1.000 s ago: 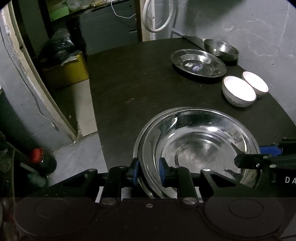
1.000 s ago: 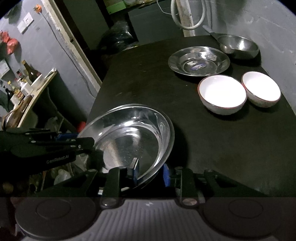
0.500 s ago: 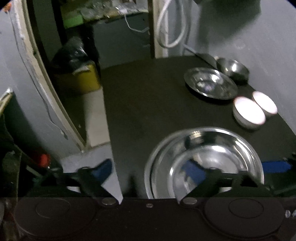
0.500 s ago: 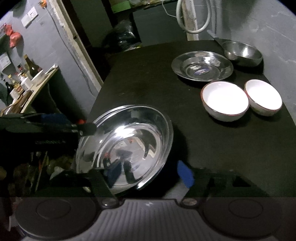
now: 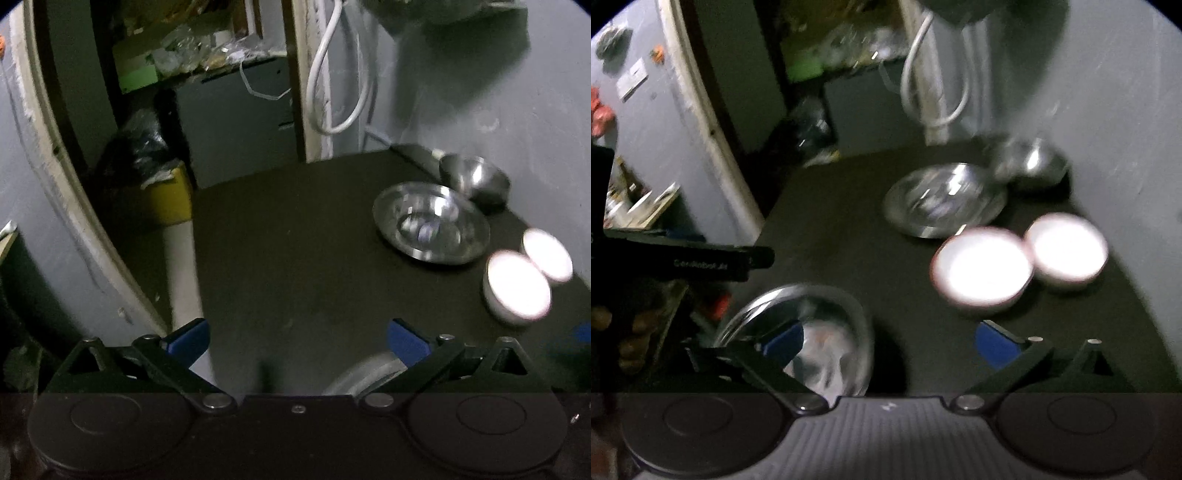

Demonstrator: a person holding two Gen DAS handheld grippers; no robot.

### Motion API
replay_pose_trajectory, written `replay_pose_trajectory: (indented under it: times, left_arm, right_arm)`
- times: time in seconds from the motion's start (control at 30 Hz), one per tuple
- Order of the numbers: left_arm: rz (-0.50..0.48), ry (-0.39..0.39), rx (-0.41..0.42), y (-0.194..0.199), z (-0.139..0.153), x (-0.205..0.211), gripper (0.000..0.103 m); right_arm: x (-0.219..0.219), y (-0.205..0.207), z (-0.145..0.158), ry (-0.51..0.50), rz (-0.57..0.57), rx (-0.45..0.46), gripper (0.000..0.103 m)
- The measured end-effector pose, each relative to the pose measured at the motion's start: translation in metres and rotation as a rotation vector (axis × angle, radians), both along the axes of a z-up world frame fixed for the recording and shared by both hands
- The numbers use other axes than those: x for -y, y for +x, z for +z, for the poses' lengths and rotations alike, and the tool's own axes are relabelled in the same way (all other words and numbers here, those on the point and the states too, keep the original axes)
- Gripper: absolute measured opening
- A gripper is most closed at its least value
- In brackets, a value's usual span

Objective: Organize plates and bowls
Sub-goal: 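Lower the basin onto the table and open the left tool, then grasp the rim of the blue-labelled steel plate with the left tool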

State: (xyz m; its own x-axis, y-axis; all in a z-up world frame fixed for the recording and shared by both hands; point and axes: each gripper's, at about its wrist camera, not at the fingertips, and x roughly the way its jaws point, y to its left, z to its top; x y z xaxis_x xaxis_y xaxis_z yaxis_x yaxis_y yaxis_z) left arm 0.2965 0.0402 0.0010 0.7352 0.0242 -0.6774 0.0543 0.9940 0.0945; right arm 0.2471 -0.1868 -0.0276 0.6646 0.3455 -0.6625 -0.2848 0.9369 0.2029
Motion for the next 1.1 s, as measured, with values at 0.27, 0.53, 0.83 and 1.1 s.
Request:
replay_pose_trajectory:
  times: [0.27, 0.53, 0.83, 1.1]
  left_arm:
    - [-0.035, -0.018, 0.041, 0.087, -0.004, 0.030, 0.102]
    - [-0.040, -0.011, 0.010, 0.145, -0.034, 0.051, 0.102]
    - [-0.028, -0.012, -0.010, 0.166, -0.051, 0.059, 0.102]
    - [-0.041, -0.025, -0.029, 0.176, -0.057, 0.061, 0.102]
  right_arm:
    - [0.025, 0.078, 0.003, -0.034, -0.143, 0.062, 0.103]
    - [0.032, 0.127, -0.014, -0.087, -0.170, 0.076, 0.098]
    - [0.023, 0.170, -0.038, -0.126, -0.118, 0.041, 0.089]
    - [0.005, 0.185, -0.052, -0.154, -0.056, -0.004, 0.080]
